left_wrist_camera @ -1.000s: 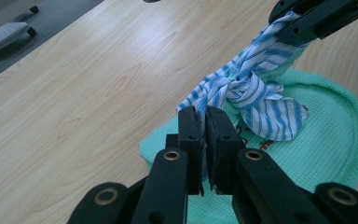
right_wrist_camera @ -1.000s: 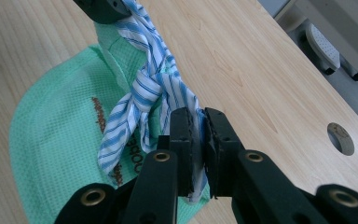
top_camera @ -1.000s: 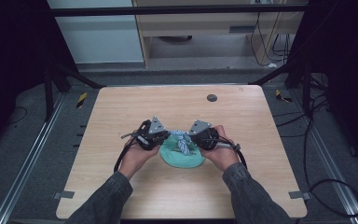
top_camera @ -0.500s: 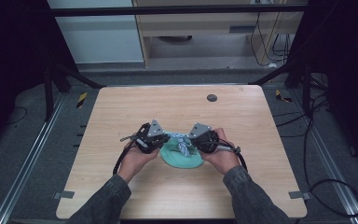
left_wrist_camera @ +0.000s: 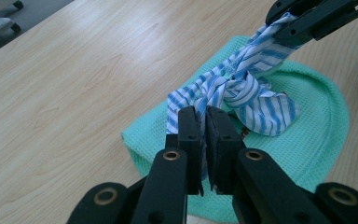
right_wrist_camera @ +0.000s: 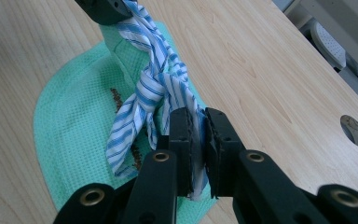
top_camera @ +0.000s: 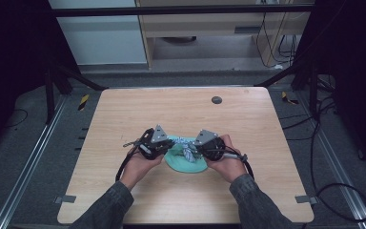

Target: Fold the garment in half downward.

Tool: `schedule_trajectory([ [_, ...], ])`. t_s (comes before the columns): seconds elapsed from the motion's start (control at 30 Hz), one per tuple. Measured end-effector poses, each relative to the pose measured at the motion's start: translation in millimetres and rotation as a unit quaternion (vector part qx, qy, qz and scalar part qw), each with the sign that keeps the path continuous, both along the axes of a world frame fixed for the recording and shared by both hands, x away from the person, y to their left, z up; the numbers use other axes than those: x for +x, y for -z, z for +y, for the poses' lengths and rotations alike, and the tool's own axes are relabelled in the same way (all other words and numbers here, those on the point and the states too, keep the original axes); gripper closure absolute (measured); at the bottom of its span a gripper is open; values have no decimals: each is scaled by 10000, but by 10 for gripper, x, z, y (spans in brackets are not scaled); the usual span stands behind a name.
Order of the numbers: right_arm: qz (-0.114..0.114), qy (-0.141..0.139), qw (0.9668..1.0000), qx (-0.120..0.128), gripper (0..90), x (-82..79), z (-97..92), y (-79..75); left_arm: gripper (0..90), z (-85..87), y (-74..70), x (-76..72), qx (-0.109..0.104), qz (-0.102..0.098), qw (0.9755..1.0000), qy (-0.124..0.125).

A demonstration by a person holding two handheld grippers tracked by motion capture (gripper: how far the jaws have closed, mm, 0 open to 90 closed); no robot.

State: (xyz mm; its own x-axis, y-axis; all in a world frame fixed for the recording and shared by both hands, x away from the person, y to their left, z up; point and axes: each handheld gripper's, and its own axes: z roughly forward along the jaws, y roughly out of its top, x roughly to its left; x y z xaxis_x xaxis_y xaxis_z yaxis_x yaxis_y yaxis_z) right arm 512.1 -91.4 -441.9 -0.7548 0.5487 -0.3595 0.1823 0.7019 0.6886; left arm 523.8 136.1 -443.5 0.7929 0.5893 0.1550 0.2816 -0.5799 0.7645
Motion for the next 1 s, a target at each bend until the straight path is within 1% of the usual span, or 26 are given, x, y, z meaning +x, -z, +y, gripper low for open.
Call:
schedule_trajectory([
  [0.33, 40, -27, 10000, -27, 815, -68, 12, 56, 852, 16, 64, -56, -21, 68, 10000, 41],
  [0.53, 49, -64, 10000, -20, 810, -109, 19, 77, 853, 38, 74, -94, -26, 88, 9999, 74],
  [0.63, 88, -94, 9999, -33, 808, -159, 17, 123, 853, 51, 104, -125, -14, 105, 9999, 114],
  [0.77, 123, -102, 9999, -53, 806, -188, 21, 169, 853, 57, 143, -161, 0, 133, 9998, 147],
  [1.0, 146, -138, 9998, -49, 803, -231, 26, 211, 853, 73, 189, -226, 40, 164, 9996, 212],
])
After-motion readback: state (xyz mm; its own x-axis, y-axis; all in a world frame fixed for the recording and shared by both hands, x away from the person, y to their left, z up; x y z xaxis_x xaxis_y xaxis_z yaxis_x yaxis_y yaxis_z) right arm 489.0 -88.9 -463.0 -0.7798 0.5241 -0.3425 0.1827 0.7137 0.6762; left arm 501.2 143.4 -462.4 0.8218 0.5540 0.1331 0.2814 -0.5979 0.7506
